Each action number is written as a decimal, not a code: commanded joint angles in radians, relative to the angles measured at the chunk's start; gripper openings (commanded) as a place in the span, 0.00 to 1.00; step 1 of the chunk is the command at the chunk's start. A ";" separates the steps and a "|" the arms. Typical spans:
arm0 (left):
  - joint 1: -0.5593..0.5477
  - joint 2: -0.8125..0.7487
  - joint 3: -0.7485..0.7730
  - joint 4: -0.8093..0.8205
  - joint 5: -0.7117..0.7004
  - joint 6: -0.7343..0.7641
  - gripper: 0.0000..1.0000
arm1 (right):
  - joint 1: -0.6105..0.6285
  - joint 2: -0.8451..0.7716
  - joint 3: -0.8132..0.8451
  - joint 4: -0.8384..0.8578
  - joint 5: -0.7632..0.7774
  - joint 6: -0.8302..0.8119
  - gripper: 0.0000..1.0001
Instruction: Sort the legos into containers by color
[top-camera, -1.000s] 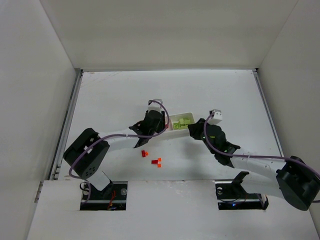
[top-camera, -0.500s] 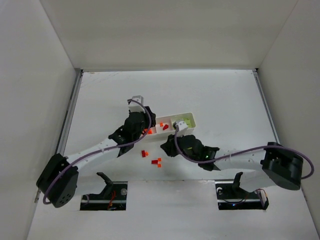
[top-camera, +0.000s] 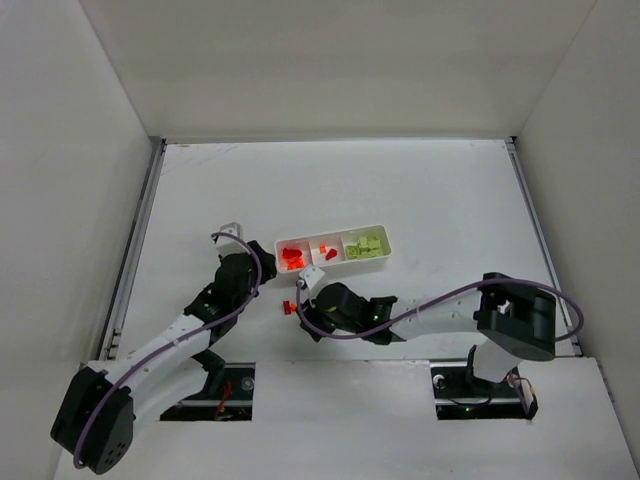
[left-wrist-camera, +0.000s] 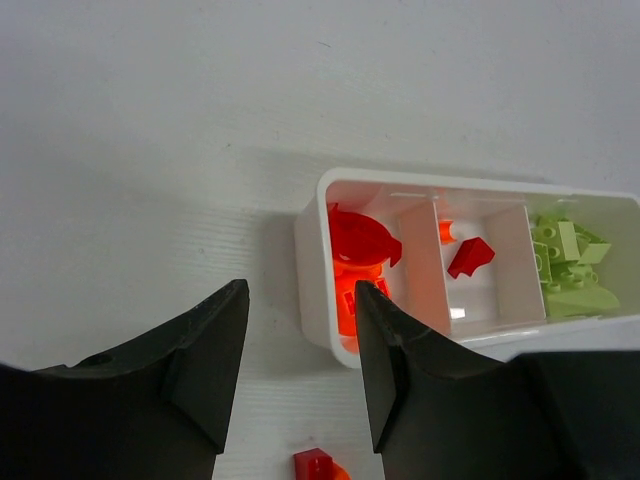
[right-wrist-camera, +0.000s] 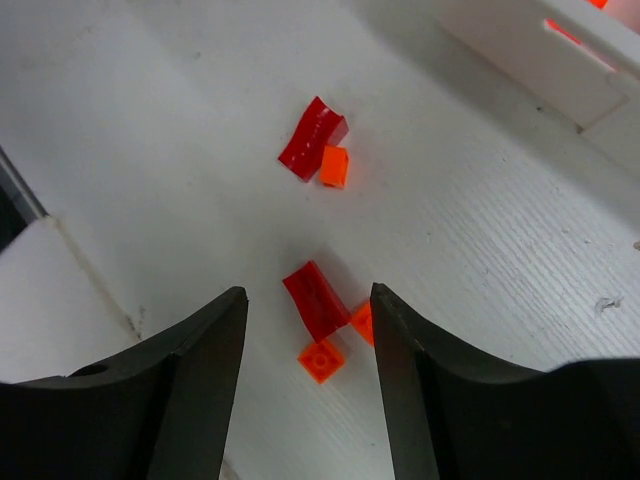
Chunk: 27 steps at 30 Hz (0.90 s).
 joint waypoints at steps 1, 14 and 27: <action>0.024 -0.059 -0.044 0.005 0.031 -0.025 0.44 | 0.003 0.030 0.085 -0.113 0.008 -0.080 0.57; 0.116 -0.165 -0.130 0.015 0.125 -0.052 0.44 | -0.001 0.123 0.209 -0.307 -0.033 -0.131 0.57; 0.112 -0.168 -0.163 0.060 0.125 -0.056 0.44 | 0.002 0.182 0.264 -0.320 -0.021 -0.159 0.41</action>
